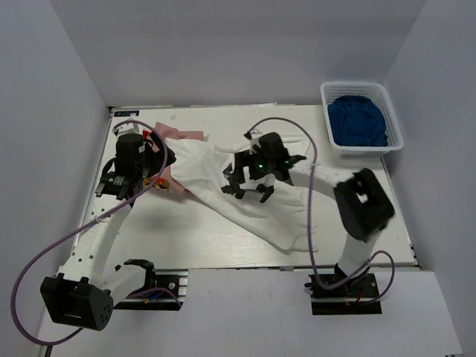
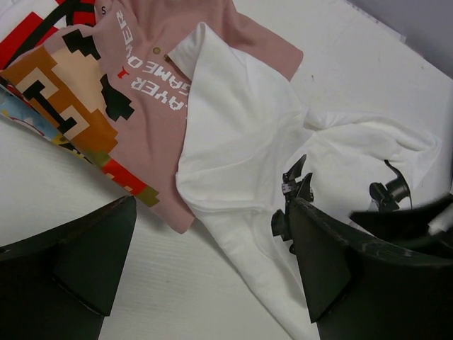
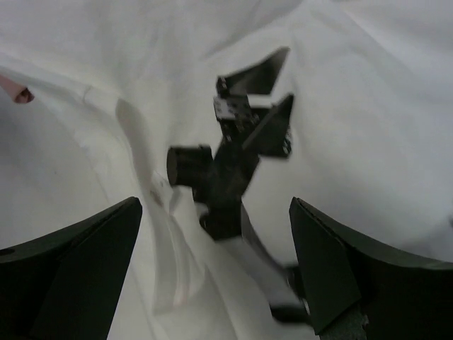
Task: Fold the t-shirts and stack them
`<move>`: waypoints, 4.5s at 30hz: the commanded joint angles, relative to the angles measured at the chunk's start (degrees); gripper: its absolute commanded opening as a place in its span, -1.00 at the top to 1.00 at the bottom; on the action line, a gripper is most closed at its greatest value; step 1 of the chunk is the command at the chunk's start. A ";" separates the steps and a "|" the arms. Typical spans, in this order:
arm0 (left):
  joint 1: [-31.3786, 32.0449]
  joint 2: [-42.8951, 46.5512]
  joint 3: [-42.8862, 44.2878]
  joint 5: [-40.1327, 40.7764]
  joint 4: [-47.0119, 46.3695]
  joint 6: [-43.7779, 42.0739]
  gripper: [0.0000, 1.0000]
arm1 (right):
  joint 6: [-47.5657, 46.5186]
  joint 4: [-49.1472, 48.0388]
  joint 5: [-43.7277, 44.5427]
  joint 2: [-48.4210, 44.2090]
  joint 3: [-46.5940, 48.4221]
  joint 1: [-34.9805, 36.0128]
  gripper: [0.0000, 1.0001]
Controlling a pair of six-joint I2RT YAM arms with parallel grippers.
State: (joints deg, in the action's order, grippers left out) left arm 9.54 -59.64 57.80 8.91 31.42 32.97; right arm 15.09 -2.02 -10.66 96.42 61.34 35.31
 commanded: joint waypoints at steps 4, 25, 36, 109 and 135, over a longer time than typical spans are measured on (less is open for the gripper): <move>-0.14 -0.91 -0.58 -1.70 -1.01 -0.89 -0.98 | -1.29 -2.99 -10.79 20.60 19.67 4.06 -0.81; -0.14 -10.67 2.84 -2.23 -2.68 -1.42 -0.98 | 21.38 0.06 13.17 -2.01 -20.80 0.30 -0.81; -0.14 -25.77 14.09 13.43 1.46 -9.31 -0.98 | 18.05 9.14 21.20 -19.52 -23.82 -1.03 -0.81; -12.97 -82.06 57.09 -50.84 -7.76 -50.02 -0.98 | 16.81 13.54 23.22 -6.77 -6.67 -2.70 -0.81; -18.33 -57.42 32.46 -26.31 -19.82 -32.27 -0.98 | 12.86 9.84 13.56 -4.57 -7.11 -2.61 -0.81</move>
State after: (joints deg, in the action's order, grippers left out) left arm -8.80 -116.16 91.88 -16.95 13.15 -1.30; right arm 29.08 9.26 4.51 91.42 53.43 32.69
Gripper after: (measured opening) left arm 0.987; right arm 0.907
